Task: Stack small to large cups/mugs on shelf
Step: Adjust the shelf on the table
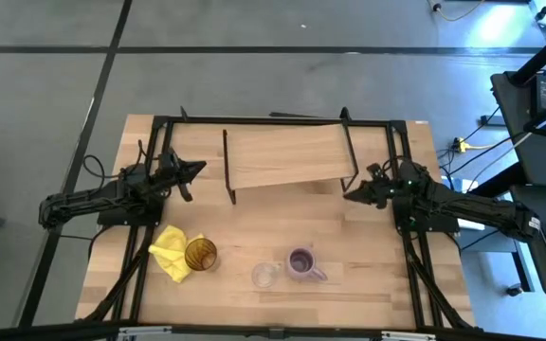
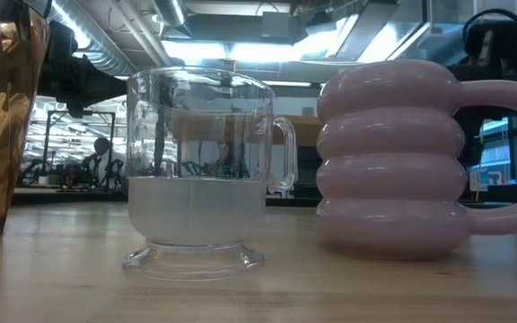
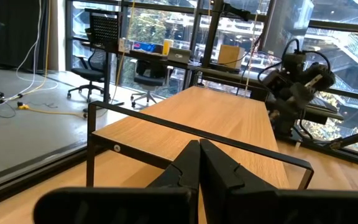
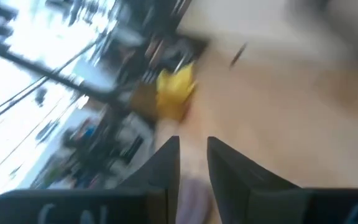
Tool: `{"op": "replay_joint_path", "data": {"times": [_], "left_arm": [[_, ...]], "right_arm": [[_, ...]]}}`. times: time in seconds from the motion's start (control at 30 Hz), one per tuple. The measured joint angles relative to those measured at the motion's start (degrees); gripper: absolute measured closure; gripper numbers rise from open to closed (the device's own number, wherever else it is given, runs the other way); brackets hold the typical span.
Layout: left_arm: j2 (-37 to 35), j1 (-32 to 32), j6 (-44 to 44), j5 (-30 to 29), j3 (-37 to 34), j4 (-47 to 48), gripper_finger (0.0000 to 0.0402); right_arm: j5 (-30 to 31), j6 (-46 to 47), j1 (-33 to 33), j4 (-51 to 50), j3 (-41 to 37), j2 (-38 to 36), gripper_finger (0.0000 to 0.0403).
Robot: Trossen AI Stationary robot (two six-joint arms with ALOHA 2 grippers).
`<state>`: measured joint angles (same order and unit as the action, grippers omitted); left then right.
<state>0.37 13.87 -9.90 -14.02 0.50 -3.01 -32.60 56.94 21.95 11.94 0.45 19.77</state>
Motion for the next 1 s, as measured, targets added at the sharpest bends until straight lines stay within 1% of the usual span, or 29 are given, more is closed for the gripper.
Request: {"op": "replay_joint_path", "data": {"times": [0.07, 0.13, 0.2, 0.27, 0.3, 0.37, 0.43, 0.5, 0.57, 0.63, 0.67, 0.73, 0.8, 0.87, 0.9, 0.93, 0.97, 1.0], "left_arm": [[0.0, 0.0, 0.0, 0.0, 0.0, 0.0, 0.0401], [0.0, 0.0, 0.0, 0.0, 0.0, 0.0, 0.0401], [0.0, 0.0, 0.0, 0.0, 0.0, 0.0, 0.0401], [0.0, 0.0, 0.0, 0.0, 0.0, 0.0, 0.0401], [0.0, 0.0, 0.0, 0.0, 0.0, 0.0, 0.0401], [0.0, 0.0, 0.0, 0.0, 0.0, 0.0, 0.0401], [0.0, 0.0, 0.0, 0.0, 0.0, 0.0, 0.0401], [0.0, 0.0, 0.0, 0.0, 0.0, 0.0, 0.0401], [0.0, 0.0, 0.0, 0.0, 0.0, 0.0, 0.0401], [0.0, 0.0, 0.0, 0.0, 0.0, 0.0, 0.0401], [0.0, 0.0, 0.0, 0.0, 0.0, 0.0, 0.0401], [0.0, 0.0, 0.0, 0.0, 0.0, 0.0, 0.0401], [0.0, 0.0, 0.0, 0.0, 0.0, 0.0, 0.0401], [0.0, 0.0, 0.0, 0.0, 0.0, 0.0, 0.0401], [0.0, 0.0, 0.0, 0.0, 0.0, 0.0, 0.0401], [0.0, 0.0, 0.0, 0.0, 0.0, 0.0, 0.0401], [0.0, 0.0, 0.0, 0.0, 0.0, 0.0, 0.0401], [0.0, 0.0, 0.0, 0.0, 0.0, 0.0, 0.0401]], "right_arm": [[-1.9, 3.2, -2.8, 2.5, 0.0, 0.0, 0.0320], [0.2, 7.4, -6.3, 9.0, 0.0, 0.0, 0.0320], [6.0, 10.1, -10.3, 17.2, 0.6, 0.0, 0.0320], [14.0, 9.2, -15.3, 23.0, 3.6, 0.5, 0.0320], [17.6, 6.5, -17.9, 24.8, 6.0, 1.2, 0.0320], [21.8, -0.6, -23.1, 25.3, 12.2, 3.7, 0.0320], [23.6, -8.7, -28.1, 25.2, 19.7, 8.4, 0.0320], [23.9, -17.2, -32.4, 24.5, 27.5, 14.9, 0.0320], [24.8, -25.8, -35.4, 20.1, 35.5, 22.0, 0.0320], [27.7, -35.8, -36.7, 14.1, 43.5, 29.0, 0.0320], [30.2, -41.0, -37.0, 11.1, 47.2, 32.1, 0.0320], [37.0, -49.9, -36.8, 5.1, 55.1, 37.4, 0.0320], [46.4, -56.0, -36.2, -3.9, 63.2, 41.0, 0.0320], [56.3, -56.1, -35.1, -18.7, 71.0, 43.9, 0.0320], [58.8, -53.8, -33.9, -27.0, 74.4, 45.1, 0.0320], [58.7, -50.3, -32.3, -35.3, 77.4, 46.2, 0.0320], [56.5, -46.3, -30.7, -42.7, 80.0, 47.2, 0.0320], [52.9, -41.7, -29.3, -48.3, 81.9, 47.9, 0.0320]]}}
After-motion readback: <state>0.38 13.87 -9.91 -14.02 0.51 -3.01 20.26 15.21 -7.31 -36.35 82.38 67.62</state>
